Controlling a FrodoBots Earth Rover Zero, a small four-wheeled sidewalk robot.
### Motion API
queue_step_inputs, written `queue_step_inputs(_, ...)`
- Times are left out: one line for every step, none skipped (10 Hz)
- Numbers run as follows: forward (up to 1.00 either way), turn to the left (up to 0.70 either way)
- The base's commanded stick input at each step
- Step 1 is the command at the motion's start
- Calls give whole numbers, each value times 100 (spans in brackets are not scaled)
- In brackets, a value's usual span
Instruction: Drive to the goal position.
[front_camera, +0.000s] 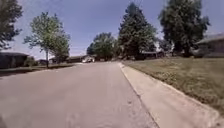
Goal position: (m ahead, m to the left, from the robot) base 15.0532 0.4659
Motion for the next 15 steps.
queue_step_inputs(70,0)
queue_step_inputs(70,0)
queue_step_inputs(70,0)
queue_step_inputs(70,0)
queue_step_inputs(70,0)
queue_step_inputs(70,0)
queue_step_inputs(70,0)
queue_step_inputs(70,0)
queue_step_inputs(70,0)
queue_step_inputs(70,0)
queue_step_inputs(70,0)
queue_step_inputs(70,0)
queue_step_inputs(70,0)
queue_step_inputs(70,0)
queue_step_inputs(70,0)
